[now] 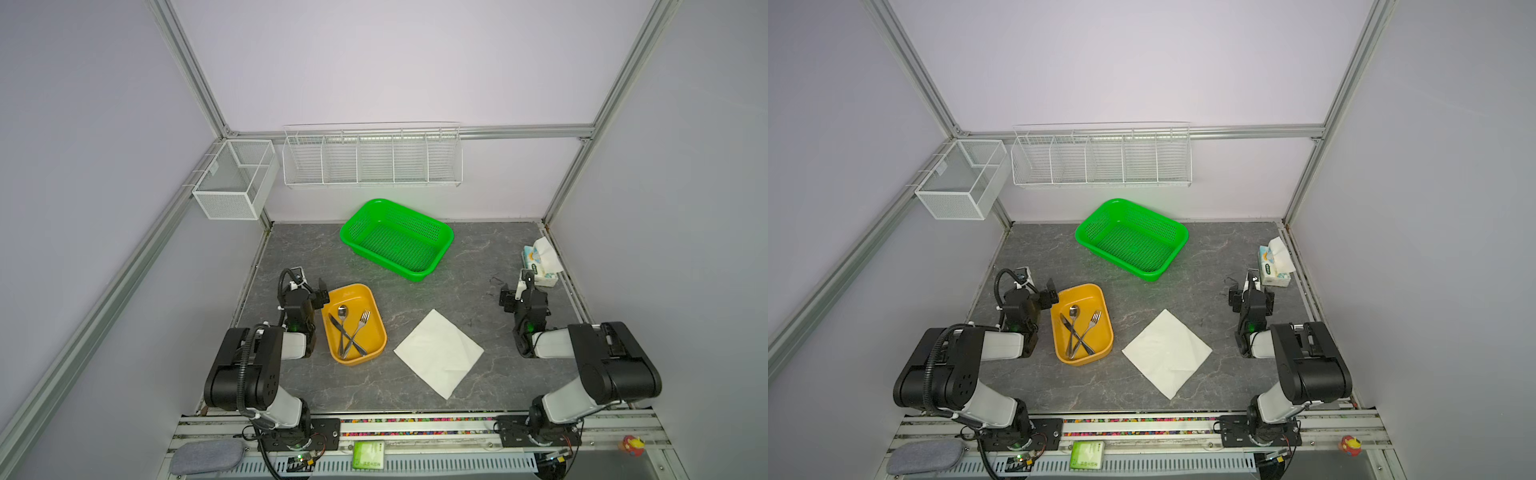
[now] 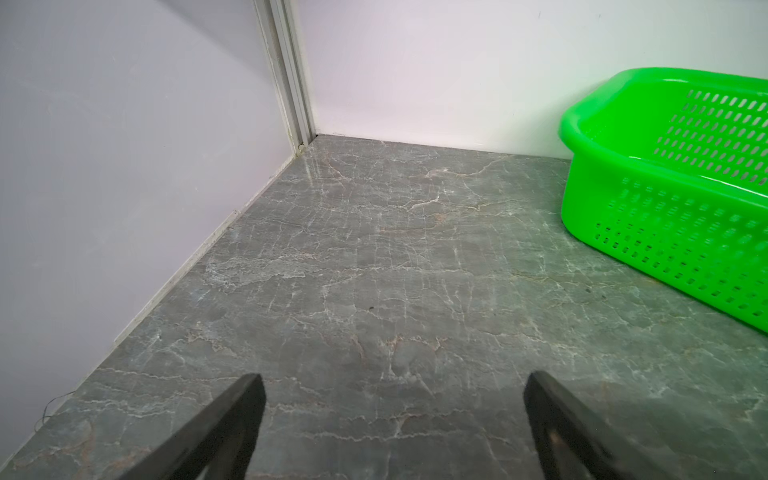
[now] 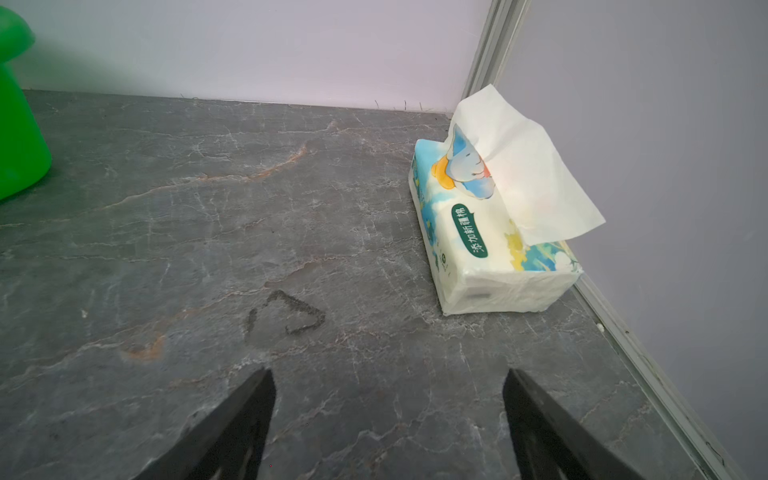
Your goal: Place the utensils on the paper napkin and roll it up
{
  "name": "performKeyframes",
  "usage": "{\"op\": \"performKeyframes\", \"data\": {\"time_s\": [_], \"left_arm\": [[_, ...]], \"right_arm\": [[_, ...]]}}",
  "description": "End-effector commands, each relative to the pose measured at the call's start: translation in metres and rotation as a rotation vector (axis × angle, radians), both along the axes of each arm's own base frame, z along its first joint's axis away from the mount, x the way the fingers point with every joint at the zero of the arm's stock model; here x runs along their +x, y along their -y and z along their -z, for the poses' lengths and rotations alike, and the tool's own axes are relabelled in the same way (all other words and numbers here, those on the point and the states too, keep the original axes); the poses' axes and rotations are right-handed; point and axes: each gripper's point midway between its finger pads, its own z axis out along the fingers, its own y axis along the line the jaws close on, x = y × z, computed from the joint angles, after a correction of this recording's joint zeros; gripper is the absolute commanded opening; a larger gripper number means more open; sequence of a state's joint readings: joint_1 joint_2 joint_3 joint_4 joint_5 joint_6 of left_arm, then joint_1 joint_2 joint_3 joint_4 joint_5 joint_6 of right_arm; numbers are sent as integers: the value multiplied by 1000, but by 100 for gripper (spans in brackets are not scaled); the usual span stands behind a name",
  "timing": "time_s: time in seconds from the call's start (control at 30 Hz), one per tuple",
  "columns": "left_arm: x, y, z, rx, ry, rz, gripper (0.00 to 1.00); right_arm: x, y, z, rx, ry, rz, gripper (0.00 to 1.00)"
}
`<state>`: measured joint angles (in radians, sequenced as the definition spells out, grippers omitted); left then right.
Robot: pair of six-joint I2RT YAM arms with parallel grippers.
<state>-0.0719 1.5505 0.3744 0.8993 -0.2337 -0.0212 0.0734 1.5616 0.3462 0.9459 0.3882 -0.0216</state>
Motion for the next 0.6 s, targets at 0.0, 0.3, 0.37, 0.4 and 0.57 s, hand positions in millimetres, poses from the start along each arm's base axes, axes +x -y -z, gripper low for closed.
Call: {"op": "performKeyframes", "data": {"time_s": [0.0, 0.3, 0.37, 0.4, 0.57], "left_arm": [[6, 0, -8, 10, 19, 9, 98], [6, 0, -8, 11, 18, 9, 98], [6, 0, -7, 11, 16, 10, 99], [6, 0, -8, 11, 17, 10, 99], [6, 0, -8, 10, 17, 10, 98]], "right_arm": [[3, 1, -11, 12, 34, 4, 89], [3, 1, -10, 19, 28, 3, 89], [4, 2, -10, 20, 31, 3, 89], [3, 2, -10, 20, 29, 4, 89], [3, 2, -10, 20, 29, 4, 89]]}}
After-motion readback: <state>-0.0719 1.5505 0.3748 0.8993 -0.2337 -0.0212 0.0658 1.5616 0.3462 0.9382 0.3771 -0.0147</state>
